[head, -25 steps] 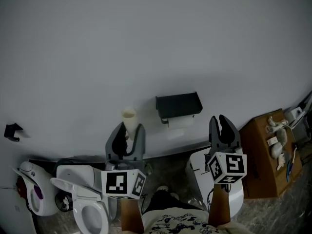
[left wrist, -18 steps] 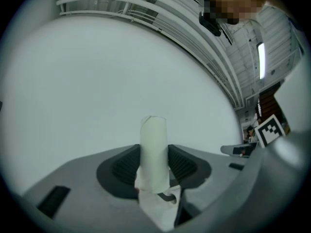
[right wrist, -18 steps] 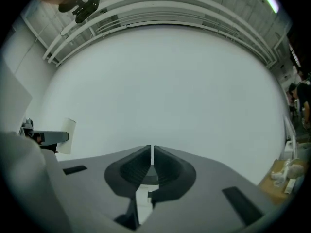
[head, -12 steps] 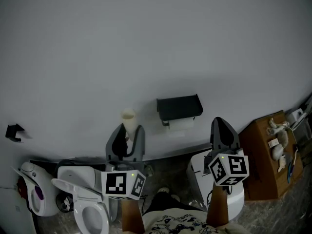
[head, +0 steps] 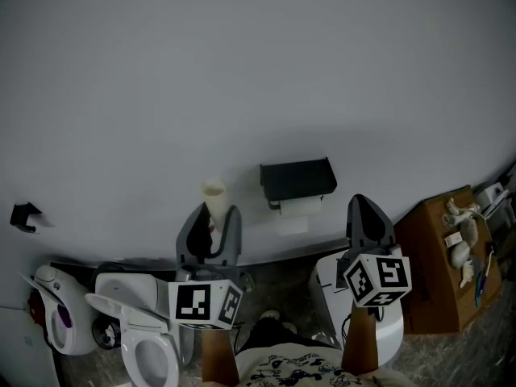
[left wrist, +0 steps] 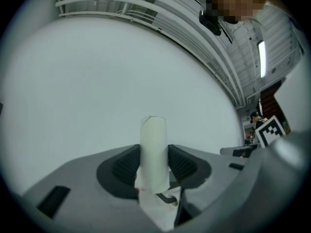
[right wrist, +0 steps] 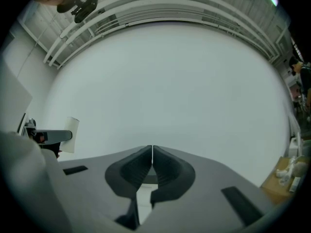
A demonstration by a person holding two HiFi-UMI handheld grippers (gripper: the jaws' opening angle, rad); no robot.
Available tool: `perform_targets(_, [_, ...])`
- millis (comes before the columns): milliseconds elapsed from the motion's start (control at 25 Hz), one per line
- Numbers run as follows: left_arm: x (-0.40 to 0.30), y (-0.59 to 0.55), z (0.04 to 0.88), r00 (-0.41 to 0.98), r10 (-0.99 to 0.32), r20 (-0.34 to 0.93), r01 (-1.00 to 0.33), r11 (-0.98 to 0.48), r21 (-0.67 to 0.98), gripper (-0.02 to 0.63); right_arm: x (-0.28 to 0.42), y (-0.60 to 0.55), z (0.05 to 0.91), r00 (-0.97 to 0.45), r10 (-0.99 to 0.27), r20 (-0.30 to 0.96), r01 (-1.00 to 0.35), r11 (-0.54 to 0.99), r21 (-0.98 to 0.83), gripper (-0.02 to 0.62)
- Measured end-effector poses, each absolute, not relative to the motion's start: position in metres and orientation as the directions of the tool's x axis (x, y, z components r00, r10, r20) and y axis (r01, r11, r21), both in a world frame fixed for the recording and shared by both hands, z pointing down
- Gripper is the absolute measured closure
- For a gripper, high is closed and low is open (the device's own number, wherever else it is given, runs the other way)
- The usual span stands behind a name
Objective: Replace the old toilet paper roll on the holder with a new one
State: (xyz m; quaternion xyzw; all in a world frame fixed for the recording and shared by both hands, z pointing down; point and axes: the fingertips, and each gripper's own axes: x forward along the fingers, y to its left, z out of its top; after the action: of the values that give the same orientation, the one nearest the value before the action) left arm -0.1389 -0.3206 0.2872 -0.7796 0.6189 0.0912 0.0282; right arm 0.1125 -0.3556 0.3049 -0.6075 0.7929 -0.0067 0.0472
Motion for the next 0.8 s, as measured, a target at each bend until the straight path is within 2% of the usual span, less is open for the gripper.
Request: perform_targets(800, [-0.1376,-0.3204,0.2828,0.206,-0.960,-0.191,-0.973,-0.222,0.067,0.420,0.1118,-0.3558,0.2985,-0.277,-0.958,-0.077,-0.958,0.282,-0.059,0.572])
